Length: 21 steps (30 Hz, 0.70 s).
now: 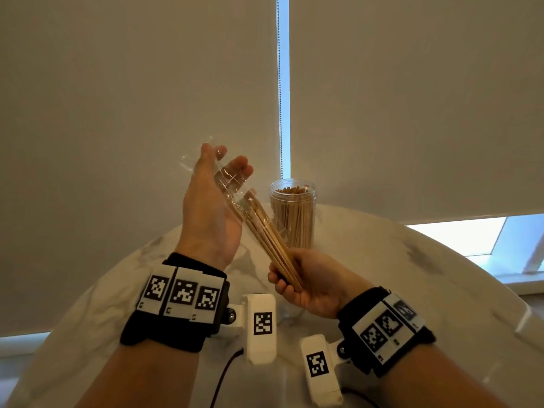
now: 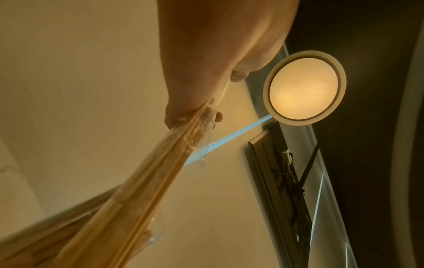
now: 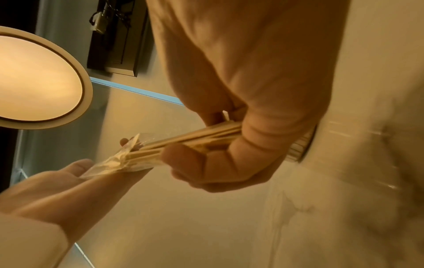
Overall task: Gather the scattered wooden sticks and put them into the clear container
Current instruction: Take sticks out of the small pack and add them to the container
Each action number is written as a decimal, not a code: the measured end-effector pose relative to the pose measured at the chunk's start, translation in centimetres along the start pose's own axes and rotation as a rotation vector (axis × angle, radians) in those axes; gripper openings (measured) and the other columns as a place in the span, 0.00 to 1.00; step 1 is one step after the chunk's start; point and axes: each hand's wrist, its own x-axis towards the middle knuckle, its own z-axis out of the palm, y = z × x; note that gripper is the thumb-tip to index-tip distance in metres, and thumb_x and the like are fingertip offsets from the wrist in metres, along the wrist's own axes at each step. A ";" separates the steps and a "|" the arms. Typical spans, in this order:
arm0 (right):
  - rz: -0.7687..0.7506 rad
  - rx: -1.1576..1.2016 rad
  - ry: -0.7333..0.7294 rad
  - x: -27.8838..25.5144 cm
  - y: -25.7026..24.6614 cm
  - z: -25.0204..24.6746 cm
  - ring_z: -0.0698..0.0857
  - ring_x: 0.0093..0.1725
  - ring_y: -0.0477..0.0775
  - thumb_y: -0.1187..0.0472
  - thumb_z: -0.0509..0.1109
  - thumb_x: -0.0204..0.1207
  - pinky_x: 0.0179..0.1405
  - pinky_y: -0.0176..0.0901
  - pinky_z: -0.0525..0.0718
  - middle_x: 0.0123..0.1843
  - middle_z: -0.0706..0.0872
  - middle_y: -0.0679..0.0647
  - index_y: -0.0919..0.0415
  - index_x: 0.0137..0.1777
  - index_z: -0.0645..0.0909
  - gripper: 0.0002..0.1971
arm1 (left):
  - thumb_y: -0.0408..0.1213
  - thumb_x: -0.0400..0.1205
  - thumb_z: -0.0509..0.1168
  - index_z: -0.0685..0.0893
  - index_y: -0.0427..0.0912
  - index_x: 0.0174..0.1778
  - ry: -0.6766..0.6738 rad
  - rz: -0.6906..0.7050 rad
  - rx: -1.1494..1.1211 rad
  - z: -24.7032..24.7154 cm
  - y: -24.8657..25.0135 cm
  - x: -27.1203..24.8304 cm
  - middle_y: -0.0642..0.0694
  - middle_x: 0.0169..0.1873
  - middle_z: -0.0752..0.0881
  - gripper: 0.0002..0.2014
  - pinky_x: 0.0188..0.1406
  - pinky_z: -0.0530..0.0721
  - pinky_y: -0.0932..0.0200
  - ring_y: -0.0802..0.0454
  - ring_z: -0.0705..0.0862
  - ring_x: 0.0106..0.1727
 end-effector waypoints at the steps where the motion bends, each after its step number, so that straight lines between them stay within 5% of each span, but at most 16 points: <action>1: -0.005 -0.013 -0.009 -0.1 0.0 0.1 0.84 0.30 0.49 0.50 0.58 0.88 0.24 0.34 0.85 0.37 0.86 0.58 0.65 0.48 0.84 0.20 | 0.56 0.87 0.59 0.81 0.47 0.67 -0.005 -0.018 -0.011 0.0 -0.1 0.0 0.46 0.51 0.90 0.20 0.67 0.79 0.38 0.46 0.88 0.61; 6: -0.085 -0.057 0.011 0.1 -0.2 0.4 0.74 0.23 0.46 0.51 0.54 0.89 0.13 0.31 0.70 0.32 0.80 0.56 0.61 0.48 0.81 0.18 | 0.43 0.88 0.60 0.85 0.43 0.67 -0.070 -0.071 0.087 0.1 -0.2 -0.1 0.47 0.52 0.90 0.16 0.65 0.80 0.47 0.51 0.88 0.59; 10: -0.075 0.023 0.013 0.2 -0.4 0.1 0.76 0.22 0.47 0.53 0.54 0.89 0.13 0.32 0.73 0.32 0.81 0.57 0.63 0.48 0.80 0.18 | 0.48 0.90 0.54 0.80 0.46 0.72 -0.172 -0.131 0.133 0.0 0.2 -0.3 0.44 0.60 0.90 0.18 0.66 0.80 0.47 0.48 0.84 0.67; 15: -0.062 0.070 -0.027 0.1 -0.5 0.2 0.74 0.21 0.46 0.53 0.56 0.89 0.13 0.31 0.71 0.32 0.80 0.57 0.63 0.45 0.80 0.18 | 0.26 0.85 0.60 0.71 0.41 0.78 -0.197 -0.175 0.140 0.0 -0.2 -0.1 0.35 0.60 0.88 0.23 0.72 0.79 0.43 0.40 0.85 0.67; 18: -0.078 0.065 -0.011 0.2 -0.5 0.3 0.70 0.19 0.45 0.54 0.55 0.88 0.12 0.31 0.65 0.30 0.78 0.55 0.62 0.44 0.77 0.16 | 0.43 0.85 0.65 0.73 0.41 0.77 -0.182 -0.189 0.097 0.0 -0.2 0.1 0.36 0.62 0.87 0.24 0.70 0.81 0.45 0.42 0.84 0.68; 21: -0.137 0.063 0.045 0.3 -0.5 0.2 0.67 0.18 0.44 0.56 0.54 0.88 0.12 0.32 0.61 0.29 0.76 0.54 0.60 0.44 0.76 0.14 | 0.65 0.78 0.65 0.77 0.46 0.75 -0.138 -0.201 0.225 -0.1 -0.3 0.5 0.42 0.63 0.87 0.35 0.68 0.81 0.44 0.46 0.84 0.66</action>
